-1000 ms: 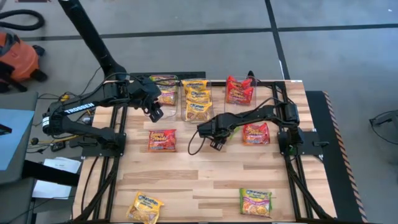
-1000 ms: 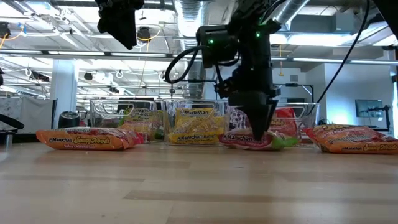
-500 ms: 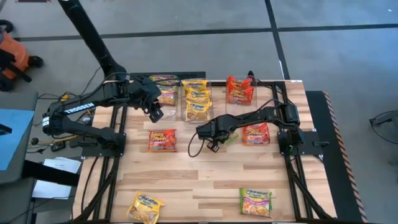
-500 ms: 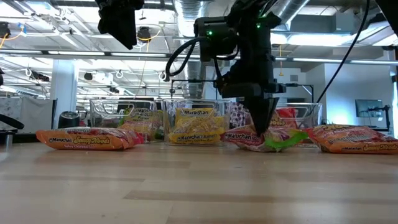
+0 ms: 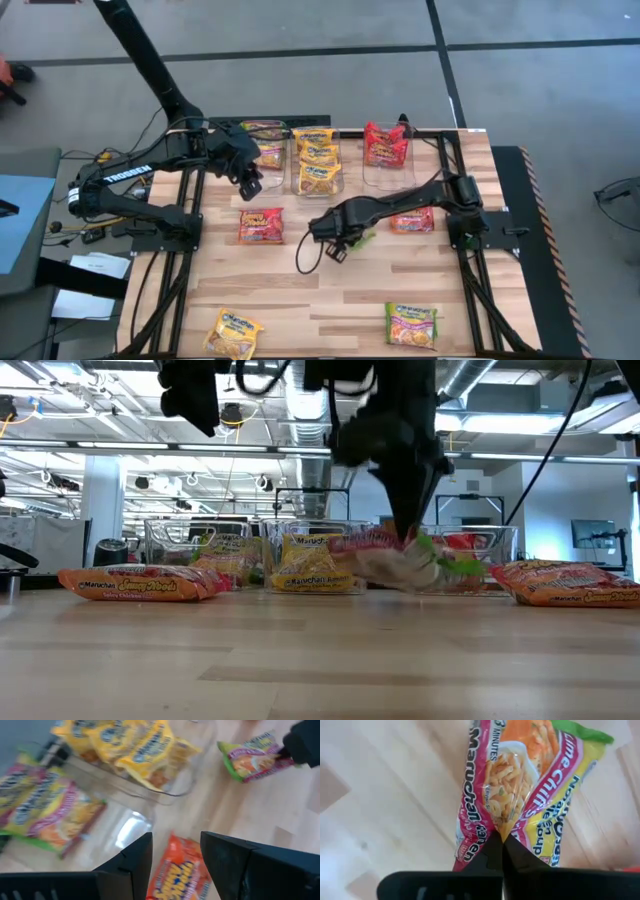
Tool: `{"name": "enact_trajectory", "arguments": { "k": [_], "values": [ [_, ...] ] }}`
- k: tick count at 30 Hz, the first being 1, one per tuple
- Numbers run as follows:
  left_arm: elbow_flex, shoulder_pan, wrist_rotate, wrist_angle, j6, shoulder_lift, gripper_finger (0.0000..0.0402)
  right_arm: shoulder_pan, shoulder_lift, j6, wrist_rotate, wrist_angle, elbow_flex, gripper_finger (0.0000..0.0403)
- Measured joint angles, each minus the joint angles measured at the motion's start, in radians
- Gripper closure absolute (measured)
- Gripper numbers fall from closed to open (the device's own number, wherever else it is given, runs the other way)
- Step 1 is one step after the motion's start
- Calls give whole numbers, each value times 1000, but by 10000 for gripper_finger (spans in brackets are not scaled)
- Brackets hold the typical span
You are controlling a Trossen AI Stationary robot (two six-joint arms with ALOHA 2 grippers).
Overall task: Sort Maruchan noodles
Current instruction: Put the green noodle pack into the left transparent bin
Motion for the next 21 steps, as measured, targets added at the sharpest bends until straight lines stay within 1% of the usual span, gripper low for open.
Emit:
{"name": "enact_trajectory", "arguments": {
  "k": [3, 7, 9, 14, 19, 21],
  "values": [
    [0, 0, 53, 0, 0, 0, 248, 23, -2, 0, 15, -45, 54, 400],
    [0, 0, 62, 0, -1, 0, 248, 47, -2, -3, 60, -108, 129, 400],
    [0, 8, 74, 0, -6, 0, 248, 51, -2, -2, 65, -138, 163, 400],
    [0, 46, 170, 4, -11, 0, 248, 50, -4, -10, 105, -192, 244, 400],
    [0, 113, 260, 6, -88, 0, 248, 49, -5, -75, 166, -233, 330, 400],
    [0, 147, 296, 13, -147, 0, 248, 46, -5, -109, 194, -235, 363, 400]
  ]
}}
